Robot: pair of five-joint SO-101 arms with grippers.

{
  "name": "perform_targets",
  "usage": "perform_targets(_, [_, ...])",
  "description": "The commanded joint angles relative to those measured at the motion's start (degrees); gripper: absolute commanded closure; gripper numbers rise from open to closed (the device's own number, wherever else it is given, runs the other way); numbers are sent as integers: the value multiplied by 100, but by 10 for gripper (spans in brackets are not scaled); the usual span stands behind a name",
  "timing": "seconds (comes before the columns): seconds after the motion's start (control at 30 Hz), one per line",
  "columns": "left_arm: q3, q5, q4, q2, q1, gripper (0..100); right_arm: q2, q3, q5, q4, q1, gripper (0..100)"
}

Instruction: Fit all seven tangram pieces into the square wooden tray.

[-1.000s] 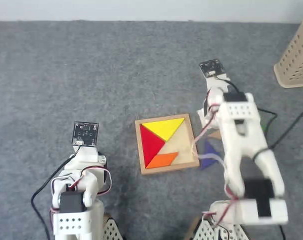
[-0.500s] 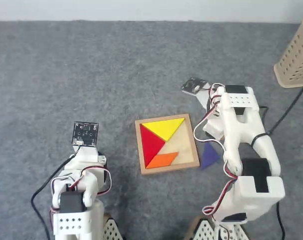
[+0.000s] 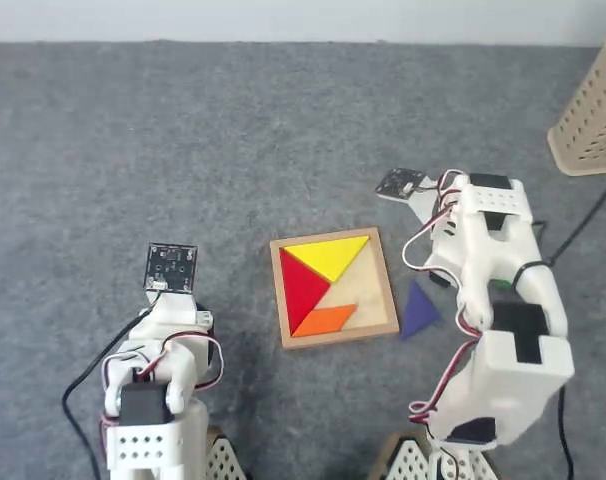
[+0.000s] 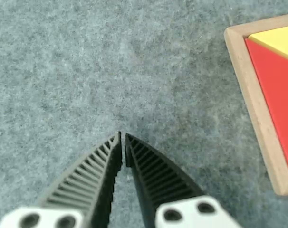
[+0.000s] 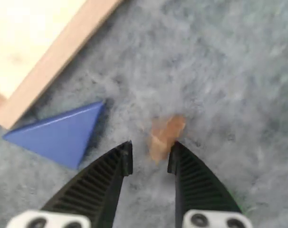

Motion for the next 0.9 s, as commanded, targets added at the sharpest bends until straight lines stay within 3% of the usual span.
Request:
perform_targets(0.0, [-31,35,35,-35,-9,989,-22,-229,70,-391,13,861])
perform_targets(0.2, [-31,35,35,-35,-9,989,-57,-290,-290,-523,4,864])
perform_targets(0.4, [-31,35,35,-35,-9,989,-22,-413,-1477,-796,-57,876])
perform_targets(0.53, [-31,35,35,-35,-9,989,-22,-413,-2171,-936,-189,994])
perform_targets(0.87, [-31,35,35,-35,-9,989,-532,-571,-3613,-716,-312,992])
